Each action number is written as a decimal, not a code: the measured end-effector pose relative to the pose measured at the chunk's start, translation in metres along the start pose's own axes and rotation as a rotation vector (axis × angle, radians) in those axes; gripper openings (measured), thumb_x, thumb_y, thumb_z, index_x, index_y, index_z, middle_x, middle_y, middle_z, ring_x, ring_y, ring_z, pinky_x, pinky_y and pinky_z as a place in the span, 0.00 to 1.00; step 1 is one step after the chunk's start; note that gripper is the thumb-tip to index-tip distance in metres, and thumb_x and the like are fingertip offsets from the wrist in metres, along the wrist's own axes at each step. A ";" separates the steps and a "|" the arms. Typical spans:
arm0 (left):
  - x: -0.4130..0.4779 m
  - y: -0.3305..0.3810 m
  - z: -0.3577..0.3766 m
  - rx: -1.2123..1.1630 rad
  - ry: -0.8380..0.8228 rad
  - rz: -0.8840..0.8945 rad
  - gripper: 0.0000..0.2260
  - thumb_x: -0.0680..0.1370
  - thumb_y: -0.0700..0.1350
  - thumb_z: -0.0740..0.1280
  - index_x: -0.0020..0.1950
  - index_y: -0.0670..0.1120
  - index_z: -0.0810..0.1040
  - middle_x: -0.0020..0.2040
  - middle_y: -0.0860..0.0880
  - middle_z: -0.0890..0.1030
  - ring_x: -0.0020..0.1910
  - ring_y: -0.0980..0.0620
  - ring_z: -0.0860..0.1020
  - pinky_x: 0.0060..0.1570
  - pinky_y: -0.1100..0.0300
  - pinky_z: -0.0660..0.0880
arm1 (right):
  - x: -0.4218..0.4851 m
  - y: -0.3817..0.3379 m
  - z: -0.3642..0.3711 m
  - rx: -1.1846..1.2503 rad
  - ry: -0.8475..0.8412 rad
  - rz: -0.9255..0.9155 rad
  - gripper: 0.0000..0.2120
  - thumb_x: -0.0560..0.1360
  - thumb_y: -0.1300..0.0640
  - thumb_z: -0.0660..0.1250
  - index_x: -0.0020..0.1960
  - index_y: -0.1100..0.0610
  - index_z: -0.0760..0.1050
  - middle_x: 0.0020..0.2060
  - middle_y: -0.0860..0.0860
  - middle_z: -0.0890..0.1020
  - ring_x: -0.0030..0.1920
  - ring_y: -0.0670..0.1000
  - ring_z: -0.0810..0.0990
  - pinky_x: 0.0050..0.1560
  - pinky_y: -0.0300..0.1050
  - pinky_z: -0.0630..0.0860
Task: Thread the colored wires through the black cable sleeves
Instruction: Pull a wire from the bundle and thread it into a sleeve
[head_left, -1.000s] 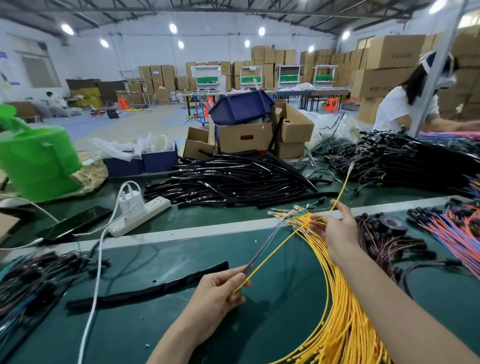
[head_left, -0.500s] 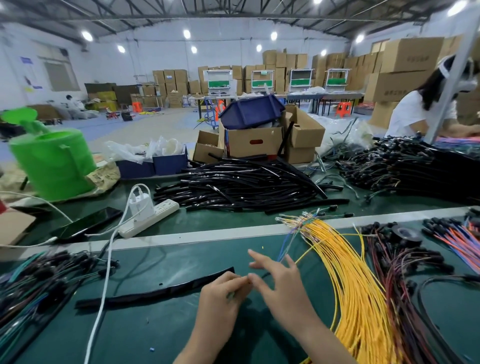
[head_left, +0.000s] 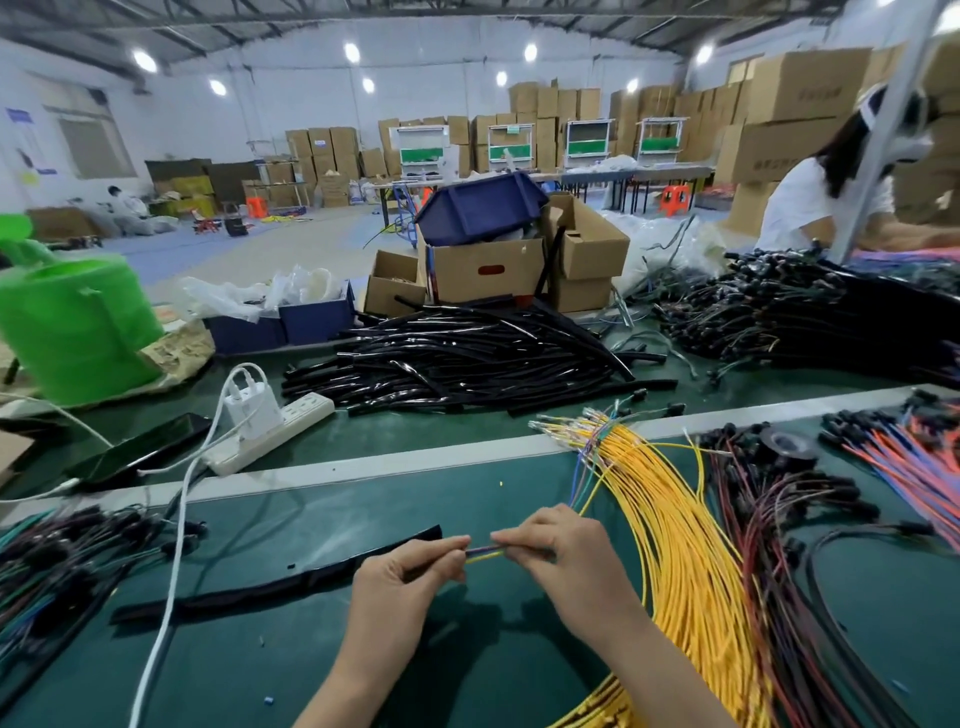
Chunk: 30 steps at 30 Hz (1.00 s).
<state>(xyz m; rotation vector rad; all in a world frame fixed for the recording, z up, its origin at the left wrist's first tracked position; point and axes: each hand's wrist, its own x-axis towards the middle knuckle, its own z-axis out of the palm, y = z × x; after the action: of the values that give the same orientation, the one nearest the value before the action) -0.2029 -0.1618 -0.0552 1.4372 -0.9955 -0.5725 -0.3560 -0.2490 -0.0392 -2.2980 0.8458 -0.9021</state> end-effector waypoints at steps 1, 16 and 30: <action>0.001 0.001 0.000 0.007 -0.005 0.009 0.10 0.72 0.36 0.72 0.42 0.51 0.85 0.34 0.47 0.84 0.35 0.61 0.79 0.41 0.74 0.71 | 0.001 0.000 -0.002 0.033 0.000 0.020 0.10 0.74 0.59 0.70 0.54 0.52 0.83 0.42 0.48 0.82 0.46 0.45 0.75 0.49 0.34 0.71; -0.002 -0.006 0.004 -0.068 -0.110 -0.002 0.12 0.72 0.33 0.70 0.41 0.50 0.86 0.36 0.45 0.85 0.36 0.49 0.84 0.40 0.67 0.77 | -0.004 -0.003 -0.008 0.371 -0.018 0.253 0.08 0.71 0.66 0.72 0.42 0.53 0.83 0.33 0.47 0.83 0.33 0.43 0.80 0.37 0.37 0.79; -0.004 -0.008 0.006 0.426 -0.220 0.289 0.09 0.78 0.40 0.66 0.51 0.52 0.82 0.35 0.51 0.74 0.36 0.55 0.74 0.38 0.64 0.69 | -0.004 -0.002 -0.003 0.234 -0.029 0.157 0.06 0.71 0.63 0.72 0.42 0.52 0.83 0.38 0.45 0.82 0.41 0.39 0.79 0.43 0.28 0.73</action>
<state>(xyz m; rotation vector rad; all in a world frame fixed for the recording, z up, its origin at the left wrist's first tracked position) -0.2082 -0.1631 -0.0644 1.5804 -1.5402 -0.3198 -0.3603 -0.2454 -0.0376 -2.0100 0.8466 -0.8485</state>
